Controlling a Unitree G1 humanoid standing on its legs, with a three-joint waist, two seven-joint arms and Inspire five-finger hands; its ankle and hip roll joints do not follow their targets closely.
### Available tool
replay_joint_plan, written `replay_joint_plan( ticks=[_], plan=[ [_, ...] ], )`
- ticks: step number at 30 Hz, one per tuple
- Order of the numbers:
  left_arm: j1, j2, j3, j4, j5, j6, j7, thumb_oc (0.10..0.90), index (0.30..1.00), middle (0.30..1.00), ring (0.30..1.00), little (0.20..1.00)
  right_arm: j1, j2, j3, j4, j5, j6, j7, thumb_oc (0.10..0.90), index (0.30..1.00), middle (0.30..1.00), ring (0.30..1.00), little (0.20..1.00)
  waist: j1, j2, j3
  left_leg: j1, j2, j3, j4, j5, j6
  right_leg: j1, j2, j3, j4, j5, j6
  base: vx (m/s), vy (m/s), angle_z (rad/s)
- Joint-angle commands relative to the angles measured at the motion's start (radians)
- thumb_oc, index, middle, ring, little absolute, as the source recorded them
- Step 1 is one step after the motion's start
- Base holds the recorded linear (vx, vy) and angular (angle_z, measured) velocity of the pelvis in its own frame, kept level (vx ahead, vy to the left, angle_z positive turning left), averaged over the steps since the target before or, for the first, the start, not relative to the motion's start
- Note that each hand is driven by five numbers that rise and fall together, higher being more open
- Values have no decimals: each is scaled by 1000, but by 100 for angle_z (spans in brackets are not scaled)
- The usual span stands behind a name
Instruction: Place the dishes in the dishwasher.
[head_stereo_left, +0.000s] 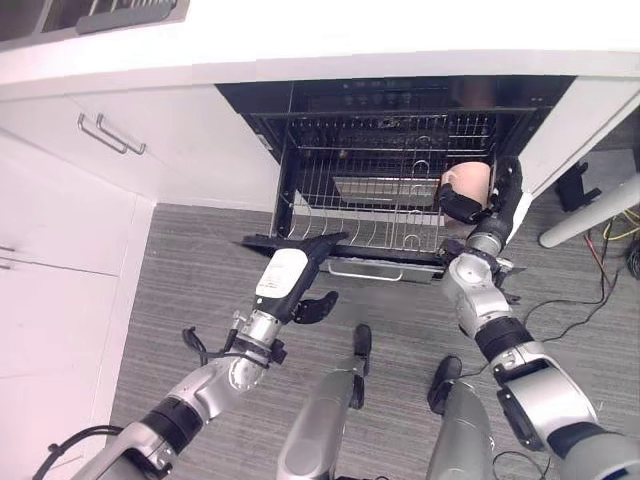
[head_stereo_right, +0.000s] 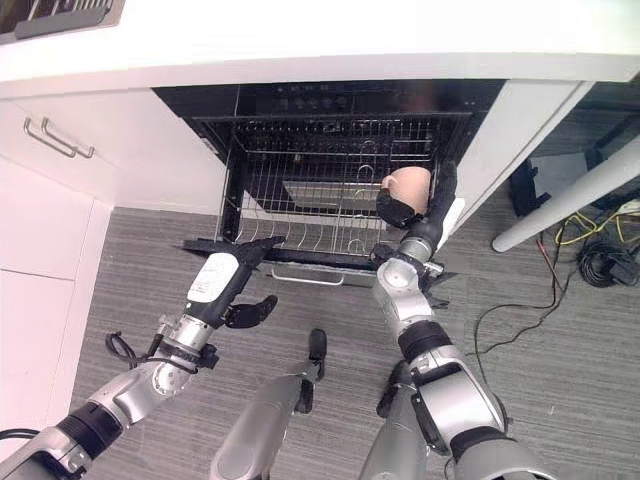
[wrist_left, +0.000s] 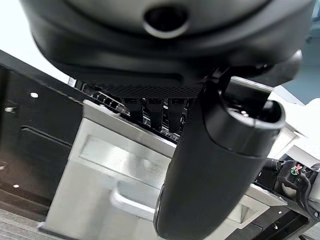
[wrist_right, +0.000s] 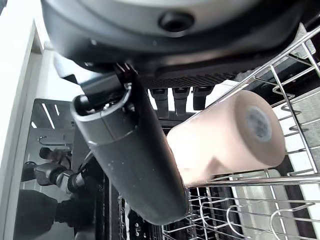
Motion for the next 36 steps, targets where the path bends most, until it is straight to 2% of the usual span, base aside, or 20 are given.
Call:
replay_joint_plan(
  ticks=[1, 6, 11, 15, 19, 22, 26, 28, 33, 36],
  plan=[
    [-41, -44, 24, -51, 0, -32, 79, 800, 900, 900, 900, 900, 93, 20, 35, -33, 19, -27, 25, 800, 900, 900, 900, 900, -13, 0, -39, -35, 69, -52, 116, -114, -89, 56, -48, 28, -223, 249, 151, -11, 13, -3],
    [-36, -48, 25, -37, 4, -43, 86, 800, 900, 900, 900, 900, 97, 34, 60, -69, 29, -23, 61, 800, 900, 900, 900, 900, -14, -5, -41, -38, 70, -51, 116, -111, -91, 54, -49, 27, -223, 251, 150, -4, -2, -2],
    [-33, -53, 24, -46, 11, -33, 88, 800, 900, 900, 900, 900, 108, 42, 78, -119, 39, -81, 95, 800, 900, 900, 900, 900, -14, -12, -43, -41, 74, -48, 116, -107, -91, 51, -50, 25, -223, 254, 150, 0, 0, 0],
    [-29, -53, 27, -52, 11, -27, 87, 800, 900, 900, 900, 900, 114, 47, 81, -175, 17, -97, 116, 800, 900, 900, 900, 900, -15, -16, -45, -39, 74, -49, 116, -106, -91, 53, -50, 25, -223, 255, 149, 0, 0, 0],
    [-3, -57, 40, -51, 21, -20, 106, 800, 900, 900, 900, 900, 164, 48, 105, -337, -53, -184, 125, 800, 900, 900, 900, 900, -22, -29, -56, -31, 77, -47, 116, -109, -89, 62, -49, 26, -223, 254, 150, 0, 0, 0],
    [46, -57, 69, -51, 28, -28, 150, 800, 900, 900, 900, 900, 229, 24, 106, -501, -146, -242, 138, 800, 900, 900, 900, 900, -31, -37, -81, -12, 78, -45, 116, -120, -87, 80, -49, 26, -223, 243, 151, 13, -22, 2],
    [75, -55, 100, -50, 21, -34, 169, 800, 900, 900, 900, 900, 252, 7, 93, -585, -202, -265, 148, 800, 900, 900, 900, 900, -34, -41, -101, 14, 79, -44, 116, -132, -86, 108, -47, 23, -223, 230, 151, 32, -32, 0],
    [129, -52, 155, -54, 20, -55, 165, 800, 900, 900, 900, 900, 292, -19, 67, -677, -263, -290, 172, 800, 900, 900, 900, 900, -33, -48, -142, 43, 83, -44, 116, -143, -87, 140, -42, 16, -223, 215, 150, 90, -94, -2],
    [188, -54, 203, -71, 17, -66, 155, 800, 900, 900, 900, 900, 328, -52, 45, -762, -250, -300, 222, 800, 900, 900, 900, 900, -32, -56, -190, 82, 95, -43, 116, -152, -93, 184, -35, 7, -223, 198, 144, 71, -86, -2],
    [232, -63, 244, -74, 11, -82, 188, 800, 900, 900, 900, 900, 354, -67, 35, -822, -221, -302, 307, 800, 900, 900, 900, 900, -25, -64, -233, 117, 105, -45, 116, -161, -97, 224, -27, -2, -223, 180, 136, 63, -124, -6]
  ],
)
